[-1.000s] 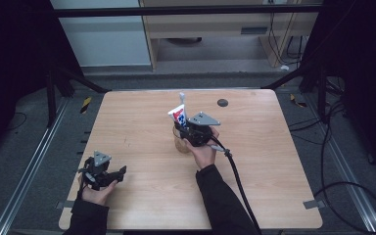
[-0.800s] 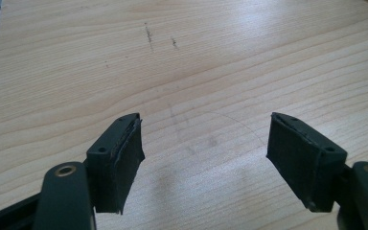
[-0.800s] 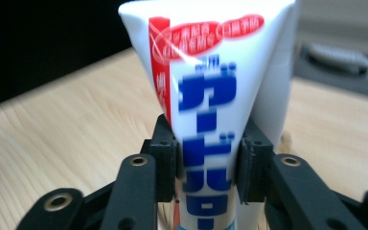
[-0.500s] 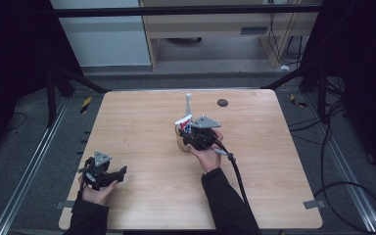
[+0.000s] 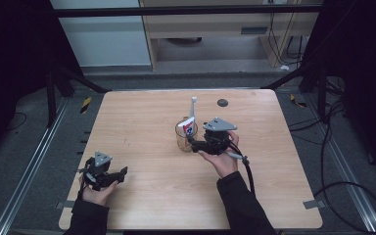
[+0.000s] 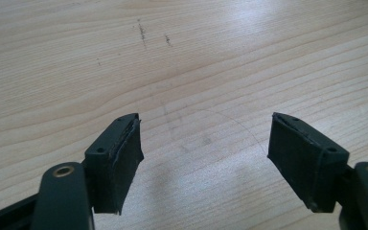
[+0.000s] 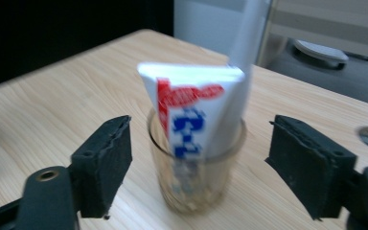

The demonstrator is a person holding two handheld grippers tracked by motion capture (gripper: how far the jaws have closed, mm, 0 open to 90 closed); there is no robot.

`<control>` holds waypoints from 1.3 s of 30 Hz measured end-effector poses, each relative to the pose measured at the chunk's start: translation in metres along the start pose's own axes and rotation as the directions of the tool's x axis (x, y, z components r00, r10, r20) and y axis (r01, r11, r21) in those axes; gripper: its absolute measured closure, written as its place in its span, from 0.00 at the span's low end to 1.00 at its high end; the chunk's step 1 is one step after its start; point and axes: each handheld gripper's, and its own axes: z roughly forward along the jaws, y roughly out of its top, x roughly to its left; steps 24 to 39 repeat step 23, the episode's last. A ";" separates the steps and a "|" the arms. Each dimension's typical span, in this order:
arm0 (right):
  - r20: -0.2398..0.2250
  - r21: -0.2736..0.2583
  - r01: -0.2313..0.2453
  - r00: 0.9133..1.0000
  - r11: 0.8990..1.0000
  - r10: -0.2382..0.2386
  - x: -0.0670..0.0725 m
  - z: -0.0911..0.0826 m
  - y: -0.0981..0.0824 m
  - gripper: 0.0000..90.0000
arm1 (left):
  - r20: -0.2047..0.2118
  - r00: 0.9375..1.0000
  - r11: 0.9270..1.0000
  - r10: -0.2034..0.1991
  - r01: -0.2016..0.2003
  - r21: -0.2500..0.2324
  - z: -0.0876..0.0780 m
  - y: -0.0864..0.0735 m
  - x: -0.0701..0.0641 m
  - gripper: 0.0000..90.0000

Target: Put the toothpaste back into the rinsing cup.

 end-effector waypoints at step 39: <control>0.141 0.204 -0.100 0.987 0.974 0.072 -0.066 -0.081 -0.098 0.19 | 0.001 1.000 1.000 -0.006 0.006 0.008 -0.001 -0.001 0.004 0.32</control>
